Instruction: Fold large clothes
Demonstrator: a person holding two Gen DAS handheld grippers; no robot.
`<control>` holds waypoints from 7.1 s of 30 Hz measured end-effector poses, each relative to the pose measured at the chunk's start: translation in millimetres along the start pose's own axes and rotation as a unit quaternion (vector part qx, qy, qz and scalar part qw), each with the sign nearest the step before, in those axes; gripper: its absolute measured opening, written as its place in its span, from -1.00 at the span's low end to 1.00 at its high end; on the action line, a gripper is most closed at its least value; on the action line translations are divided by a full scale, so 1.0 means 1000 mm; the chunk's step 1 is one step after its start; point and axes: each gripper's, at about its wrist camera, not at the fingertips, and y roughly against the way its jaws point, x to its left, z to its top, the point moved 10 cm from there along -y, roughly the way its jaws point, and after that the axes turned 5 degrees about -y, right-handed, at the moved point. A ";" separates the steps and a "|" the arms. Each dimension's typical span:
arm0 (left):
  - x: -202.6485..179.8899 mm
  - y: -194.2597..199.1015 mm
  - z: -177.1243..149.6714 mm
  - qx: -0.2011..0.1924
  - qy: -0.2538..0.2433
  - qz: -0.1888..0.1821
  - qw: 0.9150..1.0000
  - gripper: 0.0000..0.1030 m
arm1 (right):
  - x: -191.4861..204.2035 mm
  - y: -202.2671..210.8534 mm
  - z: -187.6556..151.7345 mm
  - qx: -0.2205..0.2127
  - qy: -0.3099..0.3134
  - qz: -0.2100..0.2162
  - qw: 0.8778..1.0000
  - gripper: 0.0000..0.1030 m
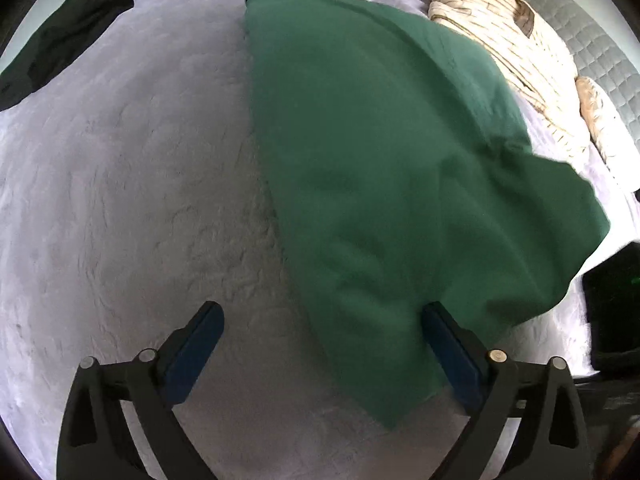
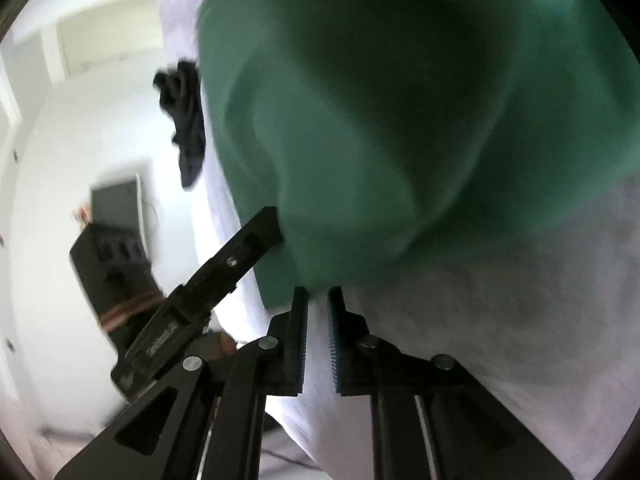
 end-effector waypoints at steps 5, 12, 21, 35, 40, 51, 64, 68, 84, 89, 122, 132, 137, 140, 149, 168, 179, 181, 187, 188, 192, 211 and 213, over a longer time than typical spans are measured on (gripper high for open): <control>0.000 0.001 -0.001 0.004 0.009 -0.001 1.000 0.94 | 0.040 0.069 0.008 -0.045 0.104 -0.043 0.993 0.08; -0.003 0.026 0.019 -0.039 0.022 0.016 0.999 0.94 | 0.080 0.123 0.066 -0.180 0.235 -0.224 0.929 0.34; 0.012 0.008 0.006 -0.031 0.047 0.025 0.998 0.94 | -0.007 0.122 0.083 -0.123 0.161 -0.270 0.941 -0.95; 0.008 0.001 -0.007 -0.031 0.070 0.041 0.996 0.99 | -0.043 0.165 0.062 -0.088 0.091 -0.190 0.974 -0.59; 0.002 -0.002 -0.010 -0.032 0.060 0.038 0.997 0.99 | 0.021 0.191 0.104 -0.144 0.171 -0.174 0.959 0.47; 0.003 -0.004 -0.011 -0.029 0.067 0.030 0.997 0.99 | 0.039 0.097 0.182 -0.096 0.122 -0.160 0.975 -0.90; 0.001 0.000 0.001 -0.008 0.051 0.024 0.998 0.99 | 0.010 0.084 0.211 -0.092 0.112 -0.203 0.968 -0.93; 0.001 -0.003 0.006 0.004 0.046 0.028 0.999 0.99 | 0.008 0.086 0.209 -0.091 0.105 -0.198 0.970 -0.94; -0.007 -0.013 0.014 0.018 0.044 0.031 0.998 0.99 | -0.007 0.117 0.226 -0.155 0.057 -0.223 0.961 -0.85; -0.008 -0.003 0.022 0.005 0.070 -0.019 0.997 0.99 | -0.007 0.127 0.214 -0.132 0.029 -0.141 0.981 -0.74; -0.034 -0.033 0.053 0.013 0.114 -0.167 0.979 -0.10 | 0.026 0.045 0.239 -0.034 0.007 0.065 0.997 -0.51; -0.038 0.045 0.049 -0.044 0.084 -0.197 0.976 -0.21 | 0.087 0.065 0.201 -0.041 0.013 0.168 0.985 -0.51; -0.022 0.080 0.018 -0.042 0.079 -0.206 0.975 -0.21 | 0.105 0.060 0.160 -0.039 0.017 0.176 0.983 -0.51; -0.008 0.099 -0.013 -0.031 0.071 -0.203 0.976 -0.21 | 0.108 0.052 0.132 -0.034 0.019 0.178 0.983 -0.51; 0.044 0.140 -0.133 0.021 0.070 -0.157 0.985 -0.19 | 0.120 -0.033 0.027 -0.011 -0.019 0.189 0.982 -0.51; 0.141 0.141 -0.134 -0.037 0.078 -0.041 0.995 -0.01 | 0.089 -0.060 0.029 -0.083 0.036 -0.076 0.993 -0.14; 0.117 0.094 -0.110 -0.042 0.090 -0.025 0.995 0.14 | 0.042 -0.064 0.045 -0.073 0.095 -0.200 0.972 -0.84; 0.109 0.089 -0.107 -0.041 0.074 -0.006 0.996 0.14 | 0.026 -0.071 0.052 -0.068 0.086 -0.204 0.973 -0.83; 0.105 0.101 -0.115 -0.018 0.059 0.002 0.998 0.15 | 0.018 -0.063 0.051 -0.063 0.065 -0.189 0.978 -0.80; 0.105 0.104 -0.118 -0.013 0.054 0.004 0.998 0.15 | 0.019 -0.060 0.049 -0.062 0.053 -0.182 0.980 -0.77; 0.107 0.114 -0.136 0.006 0.055 0.004 0.998 0.14 | 0.027 -0.046 0.032 -0.060 0.044 -0.199 0.977 -0.20; 0.093 0.137 -0.206 0.096 0.040 -0.036 0.994 0.15 | 0.035 -0.012 -0.111 -0.023 0.046 -0.252 0.966 0.36; 0.090 0.141 -0.206 0.091 0.051 -0.051 0.993 0.15 | 0.038 -0.011 -0.115 -0.028 0.044 -0.250 0.967 0.36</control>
